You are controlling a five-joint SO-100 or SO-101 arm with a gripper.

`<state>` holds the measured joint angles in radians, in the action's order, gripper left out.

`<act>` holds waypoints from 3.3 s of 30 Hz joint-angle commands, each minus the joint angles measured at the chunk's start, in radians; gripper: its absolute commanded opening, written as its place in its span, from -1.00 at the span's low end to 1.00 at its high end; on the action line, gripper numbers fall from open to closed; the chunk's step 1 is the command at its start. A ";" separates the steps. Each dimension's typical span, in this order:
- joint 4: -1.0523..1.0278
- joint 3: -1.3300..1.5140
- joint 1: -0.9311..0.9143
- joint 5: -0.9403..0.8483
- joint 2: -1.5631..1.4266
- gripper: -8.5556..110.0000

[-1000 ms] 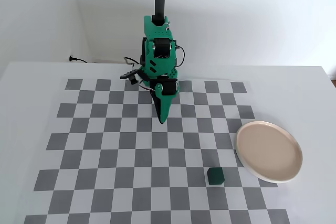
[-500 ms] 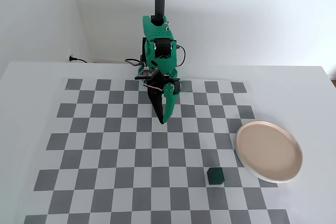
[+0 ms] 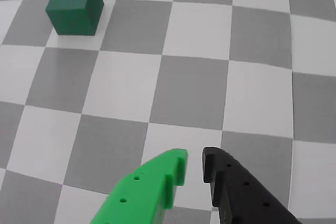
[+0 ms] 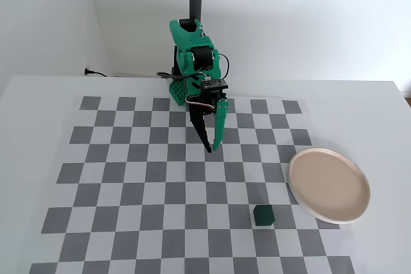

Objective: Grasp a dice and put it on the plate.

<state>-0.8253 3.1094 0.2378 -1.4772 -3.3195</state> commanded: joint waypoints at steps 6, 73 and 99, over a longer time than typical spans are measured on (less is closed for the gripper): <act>0.097 -0.015 0.014 -0.087 -0.012 -0.51; 0.532 -1.250 0.176 0.026 1.901 -0.40; 0.561 -1.246 0.193 0.025 1.999 -0.62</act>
<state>-0.2623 1.9390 0.4188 -1.4527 -1.2947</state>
